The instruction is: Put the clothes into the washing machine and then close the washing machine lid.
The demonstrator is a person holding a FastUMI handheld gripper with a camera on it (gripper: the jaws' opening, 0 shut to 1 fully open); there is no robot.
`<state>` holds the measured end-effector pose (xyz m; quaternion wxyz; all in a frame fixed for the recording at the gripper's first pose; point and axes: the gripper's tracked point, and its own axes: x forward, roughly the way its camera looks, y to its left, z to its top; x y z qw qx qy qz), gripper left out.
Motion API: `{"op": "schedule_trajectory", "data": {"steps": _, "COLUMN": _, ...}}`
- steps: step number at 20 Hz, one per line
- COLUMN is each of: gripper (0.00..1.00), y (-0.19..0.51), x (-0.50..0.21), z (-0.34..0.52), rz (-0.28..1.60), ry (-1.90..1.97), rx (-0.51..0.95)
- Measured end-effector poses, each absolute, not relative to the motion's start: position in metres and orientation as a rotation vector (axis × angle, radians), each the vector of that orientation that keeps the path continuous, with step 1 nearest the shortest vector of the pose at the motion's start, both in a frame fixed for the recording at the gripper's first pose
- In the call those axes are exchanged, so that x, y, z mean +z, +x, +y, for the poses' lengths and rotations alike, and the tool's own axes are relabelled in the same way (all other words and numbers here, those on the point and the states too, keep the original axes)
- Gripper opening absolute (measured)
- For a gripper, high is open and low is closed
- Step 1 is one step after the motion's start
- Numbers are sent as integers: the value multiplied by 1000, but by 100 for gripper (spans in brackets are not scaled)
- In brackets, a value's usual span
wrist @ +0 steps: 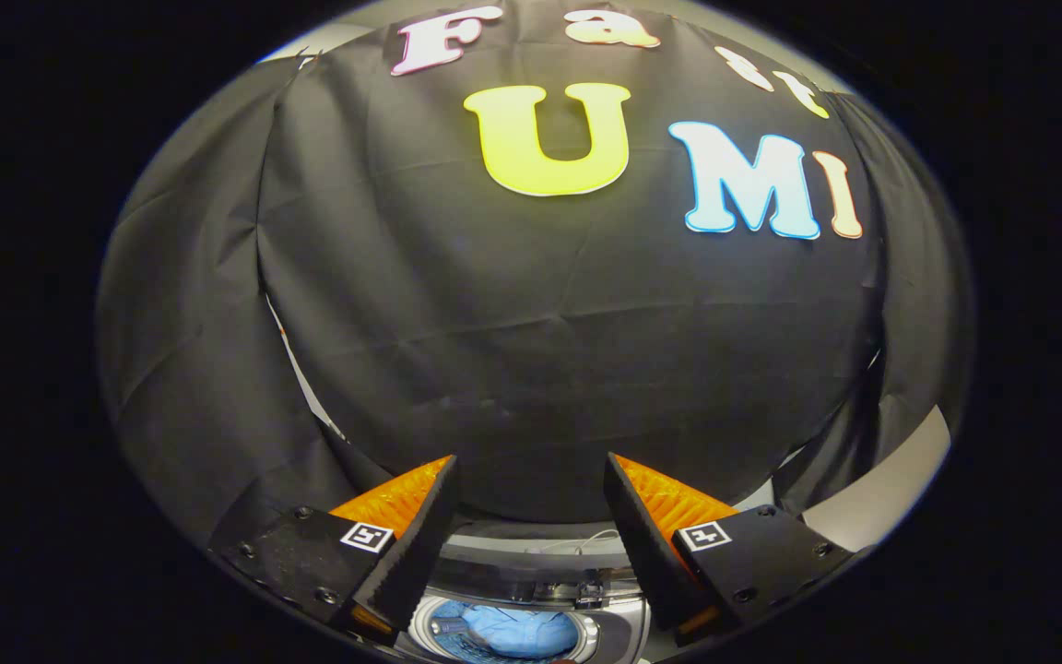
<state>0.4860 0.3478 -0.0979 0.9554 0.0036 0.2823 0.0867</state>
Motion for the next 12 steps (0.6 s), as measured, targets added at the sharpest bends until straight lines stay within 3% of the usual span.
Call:
{"op": "schedule_trajectory", "data": {"steps": 7, "gripper": 97, "y": 492, "x": -162, "z": 355, "rz": 689, "ry": -44, "rx": 155}}
{"op": "schedule_trajectory", "data": {"steps": 12, "gripper": 97, "y": 488, "x": -166, "z": 353, "rz": 696, "ry": -21, "rx": 139}}
